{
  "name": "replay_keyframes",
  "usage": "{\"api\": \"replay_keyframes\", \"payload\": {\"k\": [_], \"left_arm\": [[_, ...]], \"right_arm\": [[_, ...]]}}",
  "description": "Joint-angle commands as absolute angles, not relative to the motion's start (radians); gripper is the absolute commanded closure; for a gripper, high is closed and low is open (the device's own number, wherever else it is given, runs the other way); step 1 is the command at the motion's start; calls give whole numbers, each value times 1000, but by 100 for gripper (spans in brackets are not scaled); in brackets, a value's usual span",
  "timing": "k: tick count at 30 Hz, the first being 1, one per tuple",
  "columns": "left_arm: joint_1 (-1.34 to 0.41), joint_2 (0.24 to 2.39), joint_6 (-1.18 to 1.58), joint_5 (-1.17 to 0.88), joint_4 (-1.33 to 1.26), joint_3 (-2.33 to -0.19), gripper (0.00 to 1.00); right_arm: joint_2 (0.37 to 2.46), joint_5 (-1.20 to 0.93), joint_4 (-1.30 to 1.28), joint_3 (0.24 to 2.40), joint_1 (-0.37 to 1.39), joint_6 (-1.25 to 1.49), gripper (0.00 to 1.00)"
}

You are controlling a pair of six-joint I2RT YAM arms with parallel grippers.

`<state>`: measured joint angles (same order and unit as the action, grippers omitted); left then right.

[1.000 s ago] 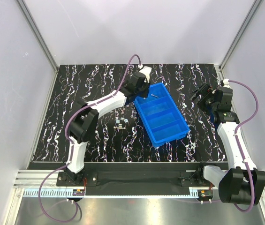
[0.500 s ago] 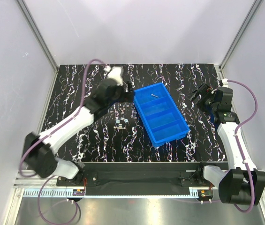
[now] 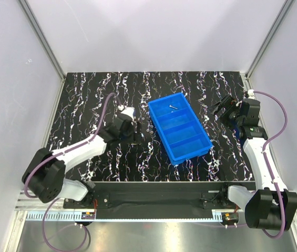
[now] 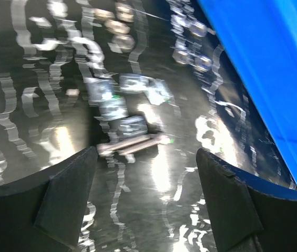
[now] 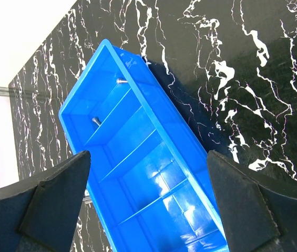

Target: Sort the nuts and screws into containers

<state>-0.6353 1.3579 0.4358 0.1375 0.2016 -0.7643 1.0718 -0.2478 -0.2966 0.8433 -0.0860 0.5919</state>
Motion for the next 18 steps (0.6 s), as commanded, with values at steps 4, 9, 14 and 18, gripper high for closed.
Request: {"api": "replay_keyframes", "payload": {"k": [4,9,14,18], "left_arm": [[-727,1489,466,173,153,-834,21],[-758,1555,474,181,150,-854,23],[-758,1568,462,219,164,-859,23],[-758,1592,451,242,158,-859,23]], "right_arm": [[1055,-261,-264,839,-83,589,0],[1066,-262,-256,839,-83,588,0],[1071,-256,-258,839,-83,586,1],[1078,-256,-256,839,-83,587,0]]}}
